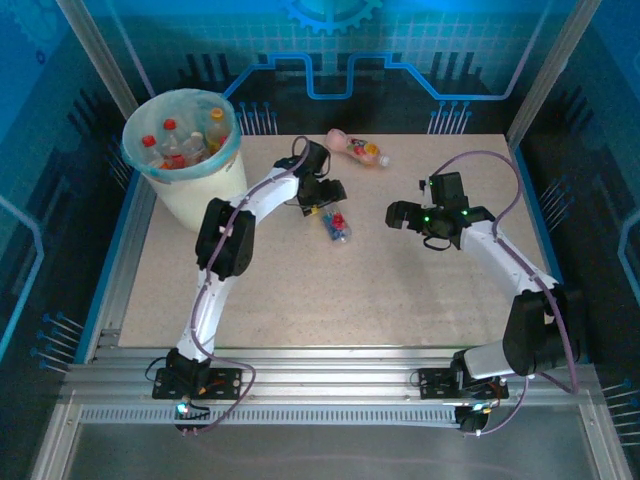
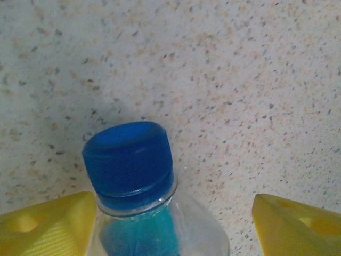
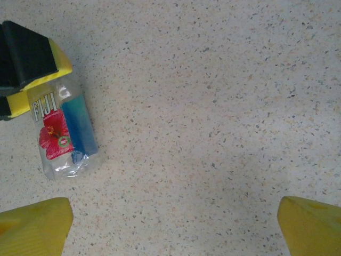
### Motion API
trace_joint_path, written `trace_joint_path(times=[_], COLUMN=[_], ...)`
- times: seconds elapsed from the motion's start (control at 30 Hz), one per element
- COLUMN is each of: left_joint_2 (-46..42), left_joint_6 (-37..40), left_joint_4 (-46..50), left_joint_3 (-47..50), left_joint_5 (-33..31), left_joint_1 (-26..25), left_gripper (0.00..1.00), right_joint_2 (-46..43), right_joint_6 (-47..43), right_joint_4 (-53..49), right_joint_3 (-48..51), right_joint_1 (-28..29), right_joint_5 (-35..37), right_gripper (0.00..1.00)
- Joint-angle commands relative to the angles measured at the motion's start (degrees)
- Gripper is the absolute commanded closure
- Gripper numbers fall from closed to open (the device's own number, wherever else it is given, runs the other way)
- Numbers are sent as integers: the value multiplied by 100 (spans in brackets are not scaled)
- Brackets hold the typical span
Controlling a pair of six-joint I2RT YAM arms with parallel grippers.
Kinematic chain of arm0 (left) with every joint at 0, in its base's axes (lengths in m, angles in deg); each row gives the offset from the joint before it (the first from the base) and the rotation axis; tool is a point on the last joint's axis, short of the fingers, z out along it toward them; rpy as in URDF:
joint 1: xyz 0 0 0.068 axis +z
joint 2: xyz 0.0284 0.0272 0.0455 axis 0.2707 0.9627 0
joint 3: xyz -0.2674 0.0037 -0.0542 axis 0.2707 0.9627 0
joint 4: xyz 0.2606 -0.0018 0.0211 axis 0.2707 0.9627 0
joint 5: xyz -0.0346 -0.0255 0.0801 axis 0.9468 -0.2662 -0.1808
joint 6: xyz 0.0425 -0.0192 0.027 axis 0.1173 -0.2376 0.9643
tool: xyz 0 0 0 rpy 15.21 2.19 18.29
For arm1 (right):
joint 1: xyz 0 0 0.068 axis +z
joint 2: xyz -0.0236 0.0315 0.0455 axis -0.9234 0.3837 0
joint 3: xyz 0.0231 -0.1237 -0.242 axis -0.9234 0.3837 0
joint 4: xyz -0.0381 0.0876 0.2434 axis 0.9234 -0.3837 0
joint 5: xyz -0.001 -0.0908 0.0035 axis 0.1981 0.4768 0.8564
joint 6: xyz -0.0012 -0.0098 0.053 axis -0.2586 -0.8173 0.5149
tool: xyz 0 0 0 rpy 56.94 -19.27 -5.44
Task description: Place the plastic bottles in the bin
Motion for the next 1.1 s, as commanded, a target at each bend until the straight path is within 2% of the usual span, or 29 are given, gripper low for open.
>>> trace_joint_path(times=[0.0, 0.3, 0.57, 0.8, 1.07], left_joint_2=[225, 661, 968, 823, 273], left_joint_6=[310, 782, 1364, 1802, 1846], left_joint_4=[409, 930, 1488, 1599, 1391], left_joint_3=[-436, -1114, -1716, -1811, -1847], left_joint_5=[14, -158, -383, -553, -503], left_joint_1=[-31, -25, -74, -119, -119], left_gripper=[23, 25, 35, 45, 51], right_joint_2=[107, 196, 249, 226, 174], right_joint_6=[66, 105, 78, 86, 63], right_joint_4=[61, -10, -114, -111, -176], right_joint_3=[2, -192, -347, -252, -308], right_joint_1=[70, 83, 90, 112, 160], right_joint_5=[-136, -292, -337, -356, -306], right_gripper=[0, 0, 0, 0, 0])
